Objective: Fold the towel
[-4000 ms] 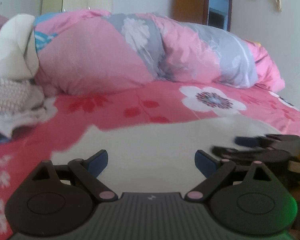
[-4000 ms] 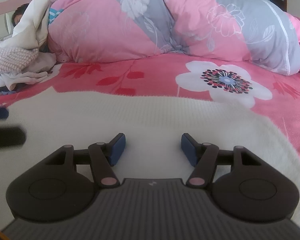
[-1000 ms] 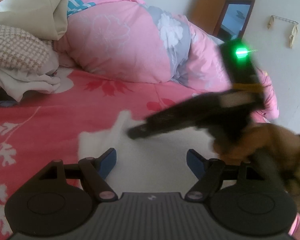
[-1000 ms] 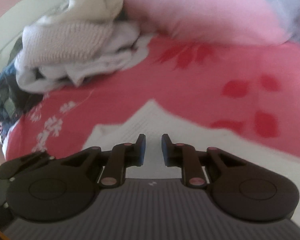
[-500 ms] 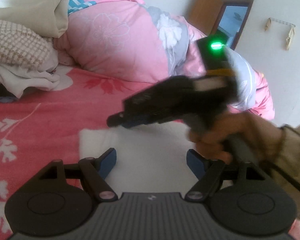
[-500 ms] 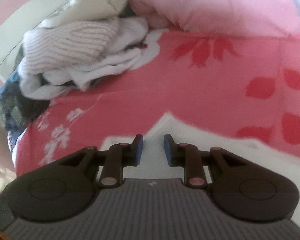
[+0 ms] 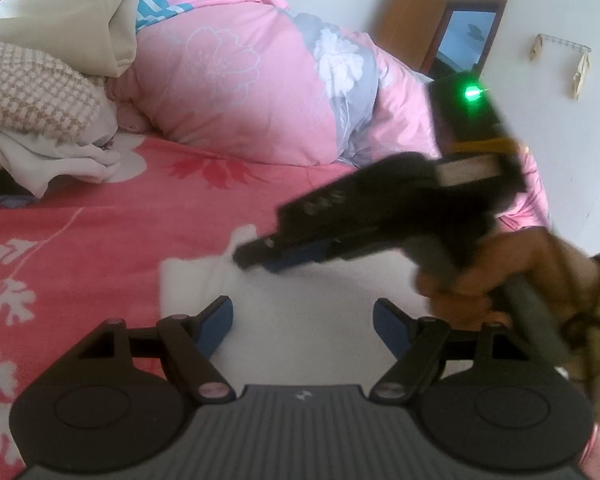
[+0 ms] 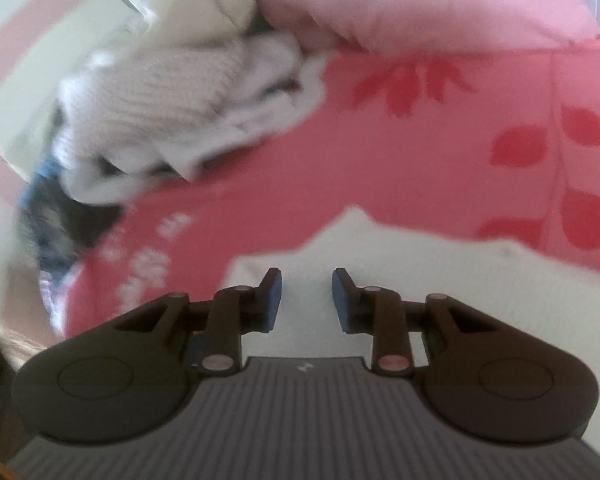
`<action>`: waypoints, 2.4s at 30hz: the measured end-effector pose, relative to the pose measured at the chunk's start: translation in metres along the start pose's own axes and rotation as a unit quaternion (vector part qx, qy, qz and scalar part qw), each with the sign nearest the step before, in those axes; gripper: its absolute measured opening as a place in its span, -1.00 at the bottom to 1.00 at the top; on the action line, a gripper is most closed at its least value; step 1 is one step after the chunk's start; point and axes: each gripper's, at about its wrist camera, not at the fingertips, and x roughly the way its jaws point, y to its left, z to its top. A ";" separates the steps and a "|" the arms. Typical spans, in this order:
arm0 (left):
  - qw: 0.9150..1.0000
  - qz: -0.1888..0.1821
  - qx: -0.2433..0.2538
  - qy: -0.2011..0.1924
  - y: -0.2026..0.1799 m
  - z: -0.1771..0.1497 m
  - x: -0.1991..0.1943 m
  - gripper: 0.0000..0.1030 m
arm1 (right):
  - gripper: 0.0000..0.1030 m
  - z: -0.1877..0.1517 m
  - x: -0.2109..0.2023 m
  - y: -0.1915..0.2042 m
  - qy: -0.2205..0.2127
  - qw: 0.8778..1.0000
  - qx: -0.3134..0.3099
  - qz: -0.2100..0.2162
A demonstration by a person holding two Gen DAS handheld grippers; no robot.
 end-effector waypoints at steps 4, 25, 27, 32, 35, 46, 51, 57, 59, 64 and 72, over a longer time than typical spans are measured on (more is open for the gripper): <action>1.000 0.003 0.005 -0.002 -0.001 -0.001 0.000 0.52 | -0.46 0.012 -0.004 -0.011 -0.072 0.992 0.014 -0.102; 1.000 0.003 0.004 0.000 0.000 0.001 0.000 0.53 | -0.47 -0.047 -0.124 -0.072 -0.158 0.975 0.130 -0.088; 1.000 0.003 0.005 0.000 0.000 0.001 0.000 0.53 | -0.47 -0.064 -0.142 -0.082 -0.162 0.971 0.127 -0.121; 1.000 0.010 0.016 -0.002 -0.003 -0.001 0.001 0.53 | -0.47 -0.095 -0.163 -0.138 -0.162 0.948 0.153 -0.227; 1.000 0.018 0.024 -0.003 -0.007 -0.002 0.002 0.53 | -0.74 -0.096 -0.167 -0.178 -0.175 0.938 0.178 -0.240; 0.999 0.024 0.032 -0.007 -0.010 -0.005 0.004 0.53 | -0.61 -0.118 -0.196 -0.189 -0.172 0.953 0.198 -0.152; 0.999 0.026 0.039 -0.013 -0.011 -0.008 0.004 0.54 | -0.80 -0.136 -0.234 -0.213 -0.225 0.916 0.253 -0.215; 0.998 0.033 0.042 -0.016 -0.013 -0.009 0.006 0.54 | -0.54 -0.172 -0.256 -0.186 -0.233 0.933 0.226 -0.157; 0.998 0.034 0.042 -0.016 -0.014 -0.010 0.005 0.54 | -0.56 -0.189 -0.253 -0.188 -0.214 0.936 0.226 -0.166; 0.999 0.023 0.029 -0.022 -0.008 -0.011 0.003 0.54 | -0.33 -0.251 -0.293 -0.193 -0.235 0.908 0.290 -0.192; 0.998 0.039 0.041 -0.026 -0.013 -0.014 0.003 0.54 | -0.34 -0.268 -0.313 -0.165 -0.270 0.916 0.263 -0.136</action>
